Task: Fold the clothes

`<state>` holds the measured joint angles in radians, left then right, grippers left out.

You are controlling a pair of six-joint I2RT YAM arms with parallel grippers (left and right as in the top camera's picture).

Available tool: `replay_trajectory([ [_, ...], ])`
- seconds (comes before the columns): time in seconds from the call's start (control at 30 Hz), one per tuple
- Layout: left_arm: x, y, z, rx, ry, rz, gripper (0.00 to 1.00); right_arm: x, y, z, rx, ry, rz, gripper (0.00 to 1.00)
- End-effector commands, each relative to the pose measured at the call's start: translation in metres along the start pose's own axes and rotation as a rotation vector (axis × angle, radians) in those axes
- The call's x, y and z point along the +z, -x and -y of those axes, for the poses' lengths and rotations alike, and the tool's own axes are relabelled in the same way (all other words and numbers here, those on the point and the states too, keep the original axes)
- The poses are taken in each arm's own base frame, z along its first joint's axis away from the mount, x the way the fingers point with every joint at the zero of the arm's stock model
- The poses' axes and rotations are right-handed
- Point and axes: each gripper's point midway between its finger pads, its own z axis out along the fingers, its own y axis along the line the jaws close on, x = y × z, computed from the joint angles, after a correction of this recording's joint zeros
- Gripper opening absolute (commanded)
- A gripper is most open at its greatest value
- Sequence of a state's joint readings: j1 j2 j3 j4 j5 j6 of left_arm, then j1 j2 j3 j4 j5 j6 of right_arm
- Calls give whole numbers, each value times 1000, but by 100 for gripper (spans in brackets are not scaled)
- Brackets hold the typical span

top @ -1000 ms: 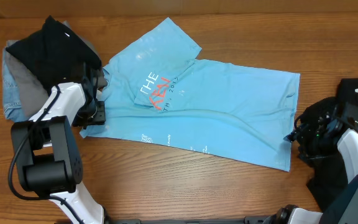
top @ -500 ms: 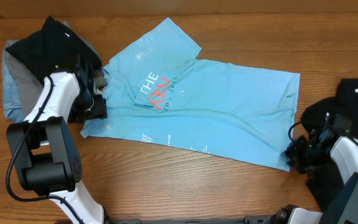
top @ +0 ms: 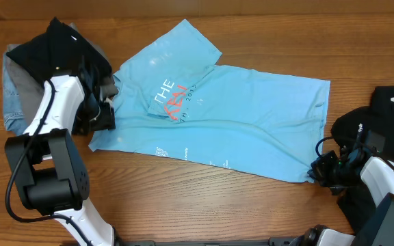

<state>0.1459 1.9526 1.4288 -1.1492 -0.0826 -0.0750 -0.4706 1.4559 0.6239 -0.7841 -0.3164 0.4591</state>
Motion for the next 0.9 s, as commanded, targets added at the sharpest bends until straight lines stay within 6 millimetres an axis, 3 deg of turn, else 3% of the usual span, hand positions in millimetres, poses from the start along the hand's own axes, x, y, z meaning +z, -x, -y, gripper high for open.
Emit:
replay_trajectory([
  [0.0, 23, -23, -5, 2, 25, -79, 51, 5, -1, 15, 27, -82, -2, 4],
  [0.13, 35, -22, -17, 3, 101, -58, 25, 4, 1, 16, 29, -89, 5, 4],
  [0.27, 33, -7, -27, -4, 162, 6, 18, -2, 7, 24, 69, -153, 35, 4],
  [0.53, 28, 22, -43, -29, 257, 126, 9, -22, 21, 17, 90, -183, 71, 4],
  [0.63, 26, 25, -43, -32, 256, 139, 15, -23, 21, 22, 110, -211, 79, 4],
  [0.67, 28, 21, -38, -27, 227, 122, 39, -23, 21, 22, 110, -212, 77, 4],
  [0.73, 30, 11, -23, -16, 141, 75, 54, -23, 20, 22, 104, -212, 75, 4],
  [0.87, 32, -19, -7, -4, 42, -52, 61, -23, 21, 23, 99, -213, 75, 4],
])
